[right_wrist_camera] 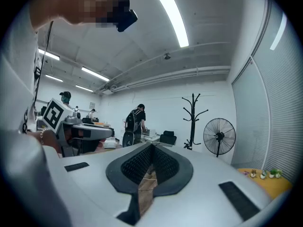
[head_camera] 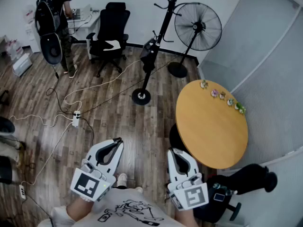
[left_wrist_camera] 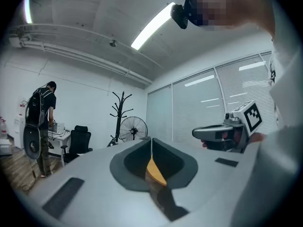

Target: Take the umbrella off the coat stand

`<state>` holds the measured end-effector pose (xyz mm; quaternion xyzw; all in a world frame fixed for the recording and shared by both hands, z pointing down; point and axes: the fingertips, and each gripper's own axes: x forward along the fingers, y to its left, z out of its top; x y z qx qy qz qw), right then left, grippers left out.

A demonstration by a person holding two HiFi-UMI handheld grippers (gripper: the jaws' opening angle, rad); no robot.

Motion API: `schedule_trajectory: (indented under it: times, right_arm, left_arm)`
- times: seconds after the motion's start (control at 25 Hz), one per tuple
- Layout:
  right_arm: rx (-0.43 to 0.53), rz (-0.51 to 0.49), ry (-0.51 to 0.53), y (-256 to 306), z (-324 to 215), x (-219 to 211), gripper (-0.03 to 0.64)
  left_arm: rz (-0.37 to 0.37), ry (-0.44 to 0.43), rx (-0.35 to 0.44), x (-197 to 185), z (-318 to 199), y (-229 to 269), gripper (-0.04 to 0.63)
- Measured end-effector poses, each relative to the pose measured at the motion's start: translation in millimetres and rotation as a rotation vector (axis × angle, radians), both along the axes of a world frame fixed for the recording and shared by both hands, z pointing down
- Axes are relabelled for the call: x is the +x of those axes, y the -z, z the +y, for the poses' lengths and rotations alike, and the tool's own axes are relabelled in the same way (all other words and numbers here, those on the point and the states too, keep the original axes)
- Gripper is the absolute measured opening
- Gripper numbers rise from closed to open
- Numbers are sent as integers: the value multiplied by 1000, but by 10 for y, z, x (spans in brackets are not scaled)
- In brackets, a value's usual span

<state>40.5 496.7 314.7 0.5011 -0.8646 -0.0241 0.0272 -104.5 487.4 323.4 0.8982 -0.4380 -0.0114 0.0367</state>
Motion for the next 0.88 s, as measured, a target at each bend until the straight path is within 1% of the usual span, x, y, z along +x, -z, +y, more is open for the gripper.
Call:
schedule_trajectory:
  times: [0.24, 0.36, 0.4, 0.44, 0.48, 0.52, 0.56, 0.6, 0.64, 0.88]
  right_arm:
    - [6, 15, -5, 6, -53, 51, 14]
    - [10, 2, -12, 9, -89, 46, 14]
    - [10, -4, -14, 7, -96, 46, 14]
    - [7, -6, -14, 1, -97, 41, 14]
    - [4, -6, -12, -3, -98, 29, 15]
    - [6, -6, -11, 0, -103, 13, 15]
    - [11, -6, -11, 7, -112, -2, 15]
    - [13, -4, -12, 9, -122, -17, 15]
    - [13, -2, -14, 5, -131, -27, 15]
    - [11, 6, -24, 8, -198, -126, 15]
  left_arm:
    - [1, -8, 5, 36, -47, 8, 21]
    - [-2, -16, 10, 30, -91, 35, 54]
    - [7, -20, 14, 32, -110, 67, 77]
    - [27, -24, 19, 28, -132, 107, 125]
    - [57, -24, 21, 10, -155, 139, 217]
    - [84, -20, 20, -20, -181, 159, 352]
    - [101, -14, 18, -58, -209, 170, 415]
    - [106, -7, 18, -96, -234, 175, 443]
    - [103, -4, 20, -127, -253, 178, 454]
    - [81, -17, 26, -260, -320, 199, 456]
